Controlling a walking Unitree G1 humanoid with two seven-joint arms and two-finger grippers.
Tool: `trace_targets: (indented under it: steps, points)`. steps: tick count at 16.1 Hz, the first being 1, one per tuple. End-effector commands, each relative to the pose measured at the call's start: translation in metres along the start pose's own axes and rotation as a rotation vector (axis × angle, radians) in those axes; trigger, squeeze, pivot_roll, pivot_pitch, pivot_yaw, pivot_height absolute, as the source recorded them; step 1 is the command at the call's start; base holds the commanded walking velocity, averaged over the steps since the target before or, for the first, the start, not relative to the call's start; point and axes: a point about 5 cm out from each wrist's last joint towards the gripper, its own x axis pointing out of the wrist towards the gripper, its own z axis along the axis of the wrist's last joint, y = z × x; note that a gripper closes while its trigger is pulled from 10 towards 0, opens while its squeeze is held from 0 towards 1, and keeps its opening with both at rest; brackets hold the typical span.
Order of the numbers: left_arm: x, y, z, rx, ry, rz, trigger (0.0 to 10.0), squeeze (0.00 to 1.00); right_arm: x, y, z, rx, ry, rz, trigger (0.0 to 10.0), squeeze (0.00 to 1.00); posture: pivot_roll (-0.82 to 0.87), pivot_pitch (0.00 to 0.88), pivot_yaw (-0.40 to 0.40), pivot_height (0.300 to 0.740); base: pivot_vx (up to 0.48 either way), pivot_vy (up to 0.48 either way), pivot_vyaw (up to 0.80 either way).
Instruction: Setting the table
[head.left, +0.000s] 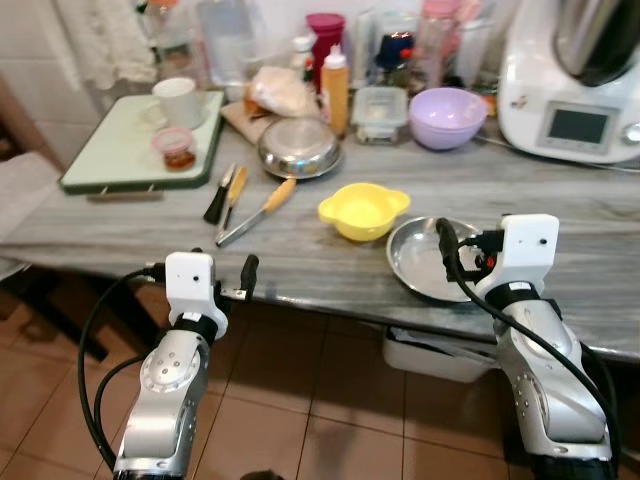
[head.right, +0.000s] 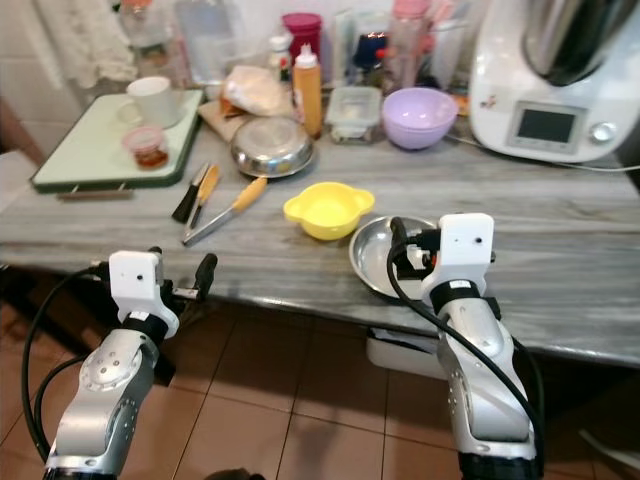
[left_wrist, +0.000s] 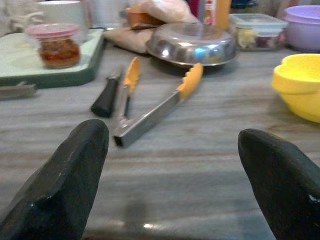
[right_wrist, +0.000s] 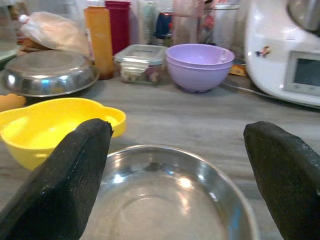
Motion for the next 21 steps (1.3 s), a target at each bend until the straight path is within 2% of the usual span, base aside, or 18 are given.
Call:
trace_targets:
  steps: [1, 11, 14, 21]
  points:
    - [0.0, 0.002, 0.0008, 0.012, 0.005, 0.004, 10.0, 0.0, -0.0001, -0.0012, 0.0013, 0.01, -0.008, -0.004, 10.0, 0.0, -0.03, 0.075, 0.055, 0.74, -0.247, 0.0, 0.0]
    - [0.0011, 0.0007, -0.001, 0.017, 0.02, -0.001, 10.0, 0.0, 0.0015, -0.002, 0.0009, 0.019, -0.003, -0.004, 10.0, 0.0, -0.04, 0.075, 0.048, 0.74, -0.28, 0.0, 0.0]
    - [0.0011, -0.0003, -0.0023, 0.02, 0.026, -0.005, 10.0, 0.0, 0.0021, -0.0035, 0.0001, 0.064, -0.002, -0.006, 10.0, 0.0, -0.04, 0.076, 0.045, 0.74, -0.299, 0.0, 0.0]
    - [0.0011, -0.0021, -0.0067, 0.029, 0.039, -0.018, 10.0, 0.0, 0.0011, -0.0004, -0.0067, 0.063, 0.036, 0.006, 10.0, 0.0, -0.04, 0.071, 0.041, 0.74, -0.302, 0.0, 0.0]
